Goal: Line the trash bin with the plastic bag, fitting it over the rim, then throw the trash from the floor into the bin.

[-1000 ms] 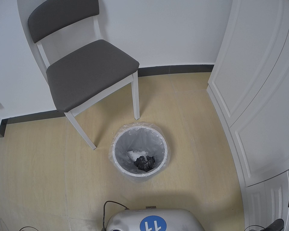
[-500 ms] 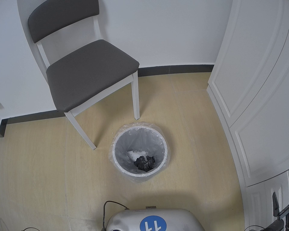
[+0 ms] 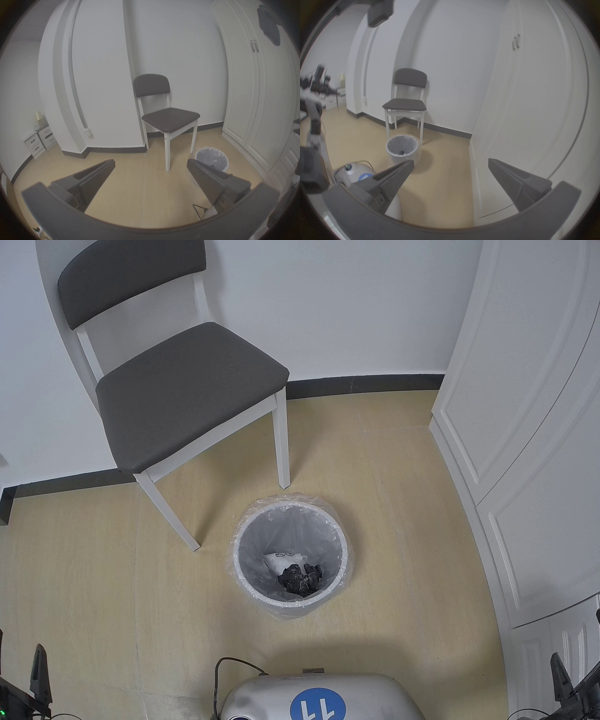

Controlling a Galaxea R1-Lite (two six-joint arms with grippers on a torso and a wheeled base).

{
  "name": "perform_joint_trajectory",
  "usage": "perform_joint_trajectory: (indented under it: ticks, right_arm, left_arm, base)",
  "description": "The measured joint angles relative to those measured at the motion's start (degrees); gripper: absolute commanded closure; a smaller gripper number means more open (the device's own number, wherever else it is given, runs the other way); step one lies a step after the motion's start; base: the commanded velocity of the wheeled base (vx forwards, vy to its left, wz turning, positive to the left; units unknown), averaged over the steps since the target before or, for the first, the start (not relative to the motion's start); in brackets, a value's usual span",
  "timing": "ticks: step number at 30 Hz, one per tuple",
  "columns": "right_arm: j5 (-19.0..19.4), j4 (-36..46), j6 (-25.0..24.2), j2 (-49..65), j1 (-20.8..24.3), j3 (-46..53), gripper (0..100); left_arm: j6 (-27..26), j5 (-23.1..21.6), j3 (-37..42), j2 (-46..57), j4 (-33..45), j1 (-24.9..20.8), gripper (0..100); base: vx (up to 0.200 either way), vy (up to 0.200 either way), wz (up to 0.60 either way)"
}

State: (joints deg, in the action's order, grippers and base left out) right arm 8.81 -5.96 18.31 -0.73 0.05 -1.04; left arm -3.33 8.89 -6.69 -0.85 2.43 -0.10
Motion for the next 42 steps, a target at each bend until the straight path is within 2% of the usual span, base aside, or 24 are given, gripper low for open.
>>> perform_joint_trajectory:
  ticks: [5, 11, 19, 22, 24, 29, 33, 38, 42]
  right_arm:
    - [-0.7, 1.0, -8.4, 0.0, 0.0, 0.0, 0]
    - [-3.6, 4.6, -14.4, 0.0, 0.0, 0.0, 0]
    - [-4.4, 4.7, -15.8, 0.0, 0.0, 0.0, 0]
    - [-7.4, 5.3, -17.9, 0.0, 0.0, 0.0, 0]
    - [-8.6, 5.5, -18.5, -0.1, 0.0, 0.0, 0]
    - [-8.6, 5.7, -18.7, -0.1, 0.0, 0.0, 0]
    - [-8.6, 5.7, -18.7, -0.1, 0.0, 0.0, 0]
    - [-8.6, 5.7, -18.7, -0.1, 0.0, 0.0, 0]
    - [-8.6, 5.7, -18.7, -0.1, 0.0, 0.0, 0]
  left_arm:
    - [2.7, 0.0, 3.6, 0.0, -1.2, 0.0, 0]
    - [4.3, 0.0, 5.1, 0.0, -1.9, 0.0, 0]
    - [6.9, -2.8, 5.3, 0.0, -1.5, 0.0, 0]
    - [7.0, -3.9, 5.3, 0.0, -1.5, 0.0, 0]
    - [6.4, -4.6, 5.3, 0.0, -1.5, 0.0, 0]
    - [3.5, -8.0, 5.6, 0.0, -2.2, -0.1, 0]
    - [4.7, -7.9, 5.7, 0.0, -2.2, -0.1, 0]
    - [5.2, -5.7, 5.7, 0.0, -2.4, 0.0, 0]
    - [3.3, -7.6, 5.7, 0.0, -2.2, -0.1, 0]
  base:
    - [0.0, 0.0, 0.0]
    - [0.0, 0.0, 0.0]
    - [0.0, 0.0, 0.0]
    - [0.0, 0.0, 0.0]
    - [0.0, 0.0, 0.0]
    - [0.0, 0.0, 0.0]
    - [0.0, 0.0, 0.0]
    - [0.0, 0.0, 0.0]
    - [0.0, 0.0, 0.0]
